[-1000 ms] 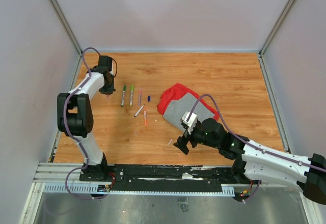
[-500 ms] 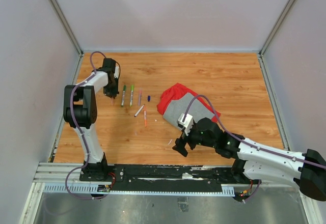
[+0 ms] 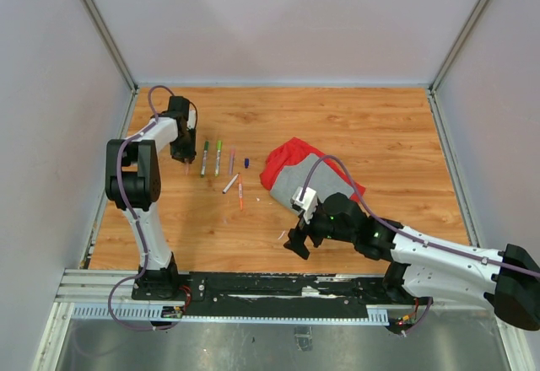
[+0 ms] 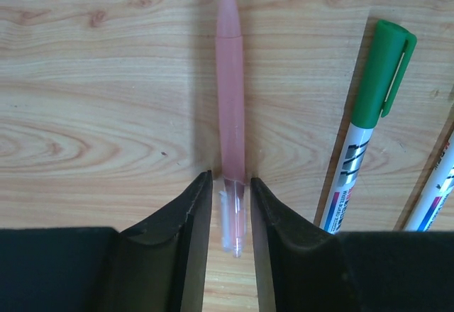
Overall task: Insert the pens into the pen caps
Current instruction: Place the pen at the center of the board.
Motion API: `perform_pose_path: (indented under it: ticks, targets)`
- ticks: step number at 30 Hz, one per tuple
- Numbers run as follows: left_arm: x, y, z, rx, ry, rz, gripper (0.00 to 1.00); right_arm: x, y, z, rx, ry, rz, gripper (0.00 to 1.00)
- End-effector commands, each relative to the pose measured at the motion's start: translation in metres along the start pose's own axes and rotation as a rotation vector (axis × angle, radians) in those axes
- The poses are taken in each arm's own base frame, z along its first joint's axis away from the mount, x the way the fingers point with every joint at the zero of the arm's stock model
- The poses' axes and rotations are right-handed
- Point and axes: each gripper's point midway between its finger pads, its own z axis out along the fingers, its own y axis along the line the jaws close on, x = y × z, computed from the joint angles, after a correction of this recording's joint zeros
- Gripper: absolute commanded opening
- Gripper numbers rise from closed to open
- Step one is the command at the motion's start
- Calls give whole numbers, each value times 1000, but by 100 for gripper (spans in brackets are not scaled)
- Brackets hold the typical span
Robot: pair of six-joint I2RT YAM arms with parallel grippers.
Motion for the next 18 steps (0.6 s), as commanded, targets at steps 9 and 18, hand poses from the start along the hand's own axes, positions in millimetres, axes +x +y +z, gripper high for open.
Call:
perform_pose_path:
  ticks: [9,18]
  targets:
    - [9,-1,9,20,48,4,30,-19,7,-5,-26,-30,0,99]
    - [-19,11,-41,-38,-107,-31,38,-22,-7,-11,65,-56,49,99]
